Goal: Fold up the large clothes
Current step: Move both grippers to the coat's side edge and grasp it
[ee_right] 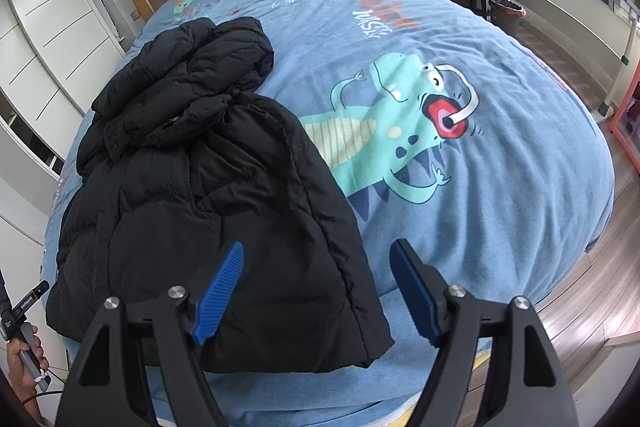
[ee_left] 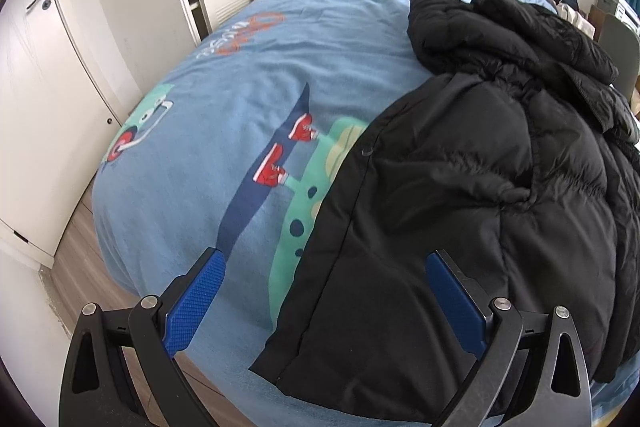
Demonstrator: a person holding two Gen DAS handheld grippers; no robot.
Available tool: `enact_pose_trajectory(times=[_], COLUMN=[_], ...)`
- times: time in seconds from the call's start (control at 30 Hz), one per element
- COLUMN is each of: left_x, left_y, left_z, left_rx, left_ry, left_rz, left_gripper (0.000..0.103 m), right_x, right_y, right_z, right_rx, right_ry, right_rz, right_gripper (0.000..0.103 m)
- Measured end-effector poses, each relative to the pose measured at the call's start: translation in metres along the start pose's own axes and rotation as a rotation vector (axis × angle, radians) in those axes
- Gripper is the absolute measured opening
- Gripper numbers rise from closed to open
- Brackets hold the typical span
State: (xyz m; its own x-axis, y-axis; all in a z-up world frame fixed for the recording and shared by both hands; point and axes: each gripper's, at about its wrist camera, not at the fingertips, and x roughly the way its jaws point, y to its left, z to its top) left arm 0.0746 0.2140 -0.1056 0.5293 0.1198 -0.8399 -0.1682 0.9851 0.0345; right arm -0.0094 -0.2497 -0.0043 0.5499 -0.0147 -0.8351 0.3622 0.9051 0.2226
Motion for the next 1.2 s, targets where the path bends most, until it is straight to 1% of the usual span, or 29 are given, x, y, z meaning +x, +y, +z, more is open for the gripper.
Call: enact_pose_trajectory(times=[0.2,0.33,0.53,0.67,0.83,1.0,1.13,1.2], left_x=[0.013,0.023,0.034,0.039,0.048,0.056,0.065,0.069], left_y=[0.002,0.002,0.001,0.003,0.009,0.010,0.013,0.017], left_z=[-0.008,-0.011,-0.015,-0.018,-0.018,-0.016,-0.015,-0.015], left_rx=[-0.001,0.007,0.009,0.004,-0.032,-0.035,-0.059,-0.090], left_ry=[0.038,0.058,0.084,0.098,0.128,0.149,0.185,0.203], left_rz=[-0.009,-0.002,-0.015,-0.033,-0.082,-0.119,-0.177,-0.226], left_gripper=[0.099,0.099,0.099,0.100,0.100,0.100,0.099,0.099], right_x=[0.011,0.021,0.034,0.043,0.051,0.059,0.070,0.077], right_y=[0.000,0.000,-0.001,-0.005,-0.012,-0.022,-0.031,-0.033], right_z=[-0.004,-0.008,-0.011,-0.013,-0.016,-0.016,-0.018,-0.020], right_rx=[0.004,0.005,0.004,0.016,0.016,0.036,0.107,0.127], right_ry=[0.026,0.052,0.081,0.100,0.123,0.138,0.177,0.201], right_rz=[0.002,0.006,0.004,0.002,0.010,0.052,0.149,0.196], right_gripper=[0.075,0.075,0.075,0.075,0.075,0.075,0.075,0.075])
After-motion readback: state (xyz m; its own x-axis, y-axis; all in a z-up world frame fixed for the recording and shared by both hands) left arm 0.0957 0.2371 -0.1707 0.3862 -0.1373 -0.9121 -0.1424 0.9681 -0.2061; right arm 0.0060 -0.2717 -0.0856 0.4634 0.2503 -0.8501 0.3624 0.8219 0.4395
